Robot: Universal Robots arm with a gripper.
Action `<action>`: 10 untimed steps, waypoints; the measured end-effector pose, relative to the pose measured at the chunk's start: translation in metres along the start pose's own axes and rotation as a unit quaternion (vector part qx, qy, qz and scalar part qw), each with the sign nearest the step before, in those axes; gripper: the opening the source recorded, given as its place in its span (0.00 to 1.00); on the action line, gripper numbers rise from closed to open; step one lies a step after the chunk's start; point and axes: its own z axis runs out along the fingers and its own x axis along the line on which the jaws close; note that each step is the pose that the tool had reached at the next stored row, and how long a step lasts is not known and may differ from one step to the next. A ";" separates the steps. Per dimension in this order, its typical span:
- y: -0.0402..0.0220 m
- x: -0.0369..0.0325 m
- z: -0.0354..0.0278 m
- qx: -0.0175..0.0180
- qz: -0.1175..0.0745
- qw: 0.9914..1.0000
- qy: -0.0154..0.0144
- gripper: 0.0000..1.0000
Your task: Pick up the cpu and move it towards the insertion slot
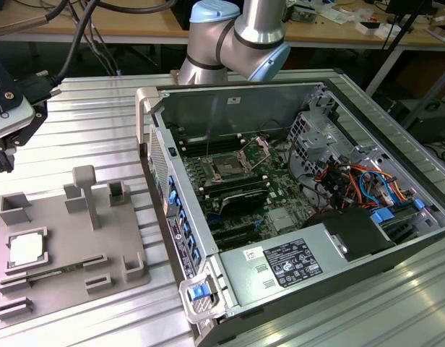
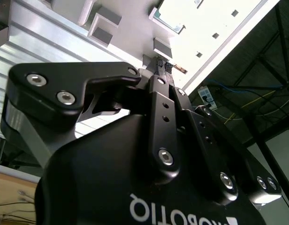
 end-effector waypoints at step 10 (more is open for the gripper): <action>-0.0001 0.0001 0.0000 0.000 0.000 1.000 0.000 0.11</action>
